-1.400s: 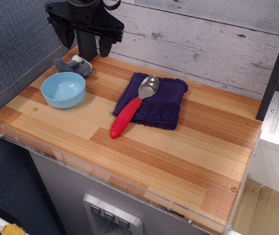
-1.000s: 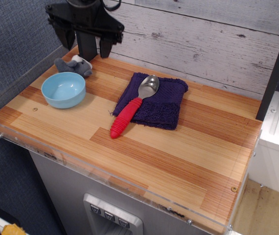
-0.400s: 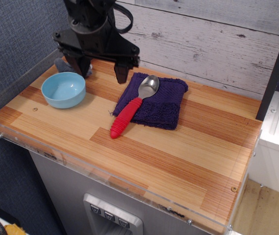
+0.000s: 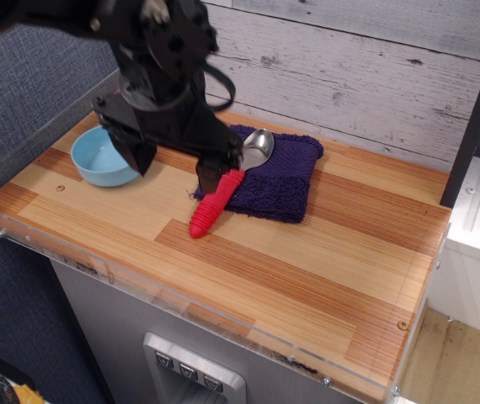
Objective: PICK UP THE SPOON AND PUT NEAR THE VIOLET TOWEL
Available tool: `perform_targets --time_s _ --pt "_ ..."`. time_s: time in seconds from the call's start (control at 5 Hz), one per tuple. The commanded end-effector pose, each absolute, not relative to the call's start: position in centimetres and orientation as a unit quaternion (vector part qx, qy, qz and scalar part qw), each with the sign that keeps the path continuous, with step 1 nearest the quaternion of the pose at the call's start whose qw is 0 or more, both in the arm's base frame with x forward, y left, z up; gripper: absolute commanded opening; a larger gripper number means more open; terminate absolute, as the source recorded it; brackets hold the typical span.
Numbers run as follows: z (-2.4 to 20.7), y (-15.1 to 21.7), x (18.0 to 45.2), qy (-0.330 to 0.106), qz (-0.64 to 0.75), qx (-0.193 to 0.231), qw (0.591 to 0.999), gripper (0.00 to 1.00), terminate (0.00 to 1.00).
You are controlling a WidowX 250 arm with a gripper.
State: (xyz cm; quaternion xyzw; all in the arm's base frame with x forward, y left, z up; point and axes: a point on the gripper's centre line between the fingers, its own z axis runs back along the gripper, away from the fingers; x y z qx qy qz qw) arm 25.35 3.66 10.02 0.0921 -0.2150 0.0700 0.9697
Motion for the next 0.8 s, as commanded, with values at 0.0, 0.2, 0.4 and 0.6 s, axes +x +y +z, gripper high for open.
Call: perform_targets --time_s 0.0,0.2,0.4,0.6 --pt "8.1 3.9 26.3 -0.196 0.069 0.106 0.973 1.0 0.0" --pt "7.1 3.8 26.9 -0.187 0.07 0.107 0.974 1.0 0.0" --pt "5.4 3.4 27.3 -0.171 0.066 0.105 0.978 1.0 0.0" --pt "3.9 3.5 27.5 -0.158 0.062 0.109 0.979 1.0 0.0"
